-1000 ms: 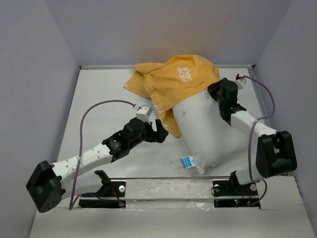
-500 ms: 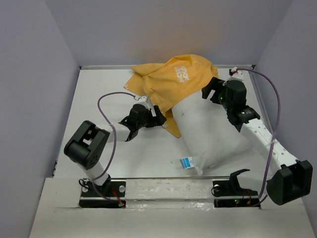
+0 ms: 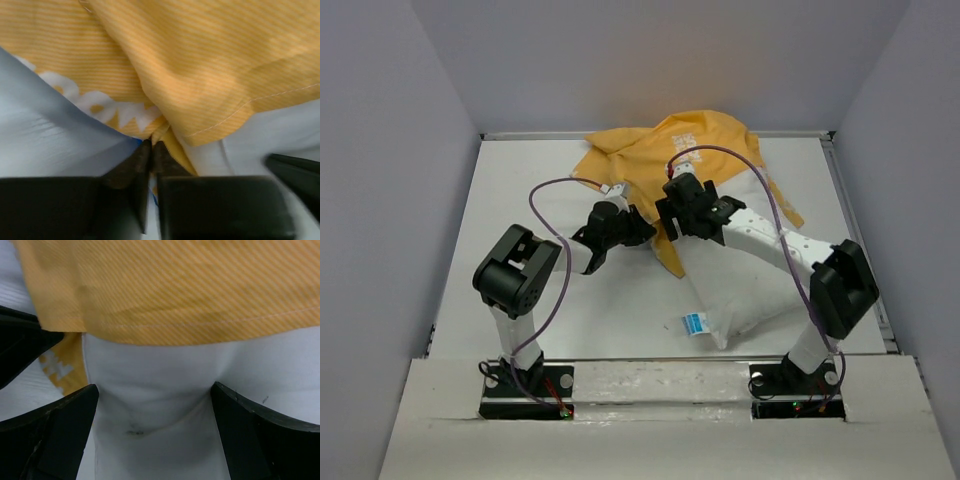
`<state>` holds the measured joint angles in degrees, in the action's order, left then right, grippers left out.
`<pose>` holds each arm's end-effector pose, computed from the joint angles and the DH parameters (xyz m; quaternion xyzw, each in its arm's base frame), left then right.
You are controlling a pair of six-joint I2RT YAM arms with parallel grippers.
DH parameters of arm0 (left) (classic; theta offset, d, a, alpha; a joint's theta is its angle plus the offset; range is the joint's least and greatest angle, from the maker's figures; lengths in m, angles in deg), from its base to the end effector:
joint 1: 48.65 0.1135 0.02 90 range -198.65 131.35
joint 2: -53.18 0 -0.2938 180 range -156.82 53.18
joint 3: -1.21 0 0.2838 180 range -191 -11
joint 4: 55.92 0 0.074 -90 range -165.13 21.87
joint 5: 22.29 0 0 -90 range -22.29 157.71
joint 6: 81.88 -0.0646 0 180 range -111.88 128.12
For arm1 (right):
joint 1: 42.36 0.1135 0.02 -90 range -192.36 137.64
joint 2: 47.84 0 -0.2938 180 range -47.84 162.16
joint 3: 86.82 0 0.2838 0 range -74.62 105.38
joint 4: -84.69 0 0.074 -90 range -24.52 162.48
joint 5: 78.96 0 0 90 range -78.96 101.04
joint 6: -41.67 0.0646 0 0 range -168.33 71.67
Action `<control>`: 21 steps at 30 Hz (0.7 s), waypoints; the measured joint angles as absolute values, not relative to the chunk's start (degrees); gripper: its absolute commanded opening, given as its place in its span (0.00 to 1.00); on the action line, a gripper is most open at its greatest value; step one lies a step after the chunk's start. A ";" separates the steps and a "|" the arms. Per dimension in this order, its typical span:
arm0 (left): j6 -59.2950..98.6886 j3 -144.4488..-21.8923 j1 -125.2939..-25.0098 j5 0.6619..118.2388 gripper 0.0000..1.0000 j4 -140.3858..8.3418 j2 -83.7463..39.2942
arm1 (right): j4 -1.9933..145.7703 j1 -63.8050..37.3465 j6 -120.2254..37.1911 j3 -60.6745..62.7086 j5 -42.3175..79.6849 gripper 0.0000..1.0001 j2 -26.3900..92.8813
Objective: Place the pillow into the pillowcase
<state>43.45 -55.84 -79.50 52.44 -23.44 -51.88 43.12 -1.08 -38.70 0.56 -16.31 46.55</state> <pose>0.3497 -0.2287 0.1498 0.0495 0.7916 -0.4160 0.4447 0.3285 0.2489 0.2733 -0.1674 0.8972 -0.0520 0.4053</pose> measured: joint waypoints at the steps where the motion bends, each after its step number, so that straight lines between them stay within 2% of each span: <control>1: 43.54 -55.99 -79.57 52.16 0.00 -23.07 -52.01 | 42.35 -1.06 -39.14 1.89 -17.32 0.85 48.83; 2: 43.78 -56.30 -79.59 51.61 0.00 -22.54 -52.23 | 40.87 -0.93 -39.91 4.47 -18.80 0.29 52.26; 3: 44.17 -56.65 -79.68 51.09 0.00 -22.04 -52.51 | 40.15 -0.71 -40.50 6.64 -19.98 0.03 55.06; 6: 45.39 -56.56 -80.36 49.01 0.00 -19.37 -52.68 | 39.49 -0.73 -40.26 10.26 -21.40 0.00 61.00; 10: 46.29 -52.93 -83.35 48.73 0.00 -17.21 -48.44 | 42.59 -3.13 -34.66 10.70 -15.76 0.00 60.63; 13: 46.31 -48.04 -85.80 49.08 0.00 -16.84 -41.65 | 49.48 -8.38 -26.09 5.43 -8.97 0.00 53.22; 17: 46.44 -40.34 -88.57 48.42 0.00 -12.73 -31.61 | 59.60 -14.28 -18.20 -0.58 -8.68 0.00 40.19; 21: 47.54 -36.50 -88.62 45.45 0.00 -7.77 -30.87 | 65.83 -13.41 -17.17 -7.33 -9.67 0.00 29.79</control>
<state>47.54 -36.50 -88.62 45.45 -7.77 -30.87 65.83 -13.41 -17.17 -7.33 -9.67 29.79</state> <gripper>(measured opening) 0.015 0.067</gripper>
